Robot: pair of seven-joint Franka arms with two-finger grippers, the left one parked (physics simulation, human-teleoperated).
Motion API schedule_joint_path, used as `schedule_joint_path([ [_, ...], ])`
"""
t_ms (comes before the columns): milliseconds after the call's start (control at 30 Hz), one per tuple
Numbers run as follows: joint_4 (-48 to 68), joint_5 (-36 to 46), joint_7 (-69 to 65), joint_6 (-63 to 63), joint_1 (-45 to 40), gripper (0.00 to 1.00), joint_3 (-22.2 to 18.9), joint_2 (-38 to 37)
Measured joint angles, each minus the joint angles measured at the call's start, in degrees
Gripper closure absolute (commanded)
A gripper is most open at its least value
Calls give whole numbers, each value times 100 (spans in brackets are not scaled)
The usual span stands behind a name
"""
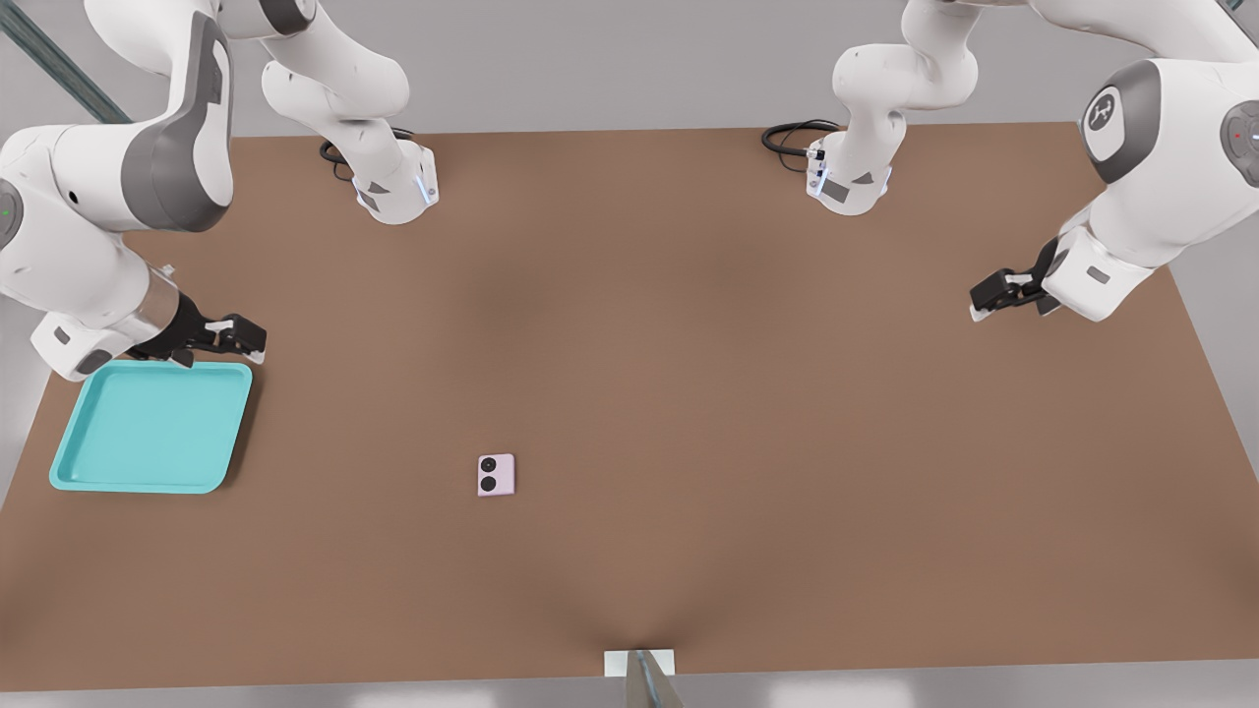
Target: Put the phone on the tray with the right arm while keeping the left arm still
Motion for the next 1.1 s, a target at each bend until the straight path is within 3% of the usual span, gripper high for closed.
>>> schedule_joint_path([
  [167,36,-1,-13,89,80,0,17,283],
  [600,1122,0,444,1681,1354,0,113,2786],
  [1100,689,11,1412,2828,1715,0,600,3590],
])
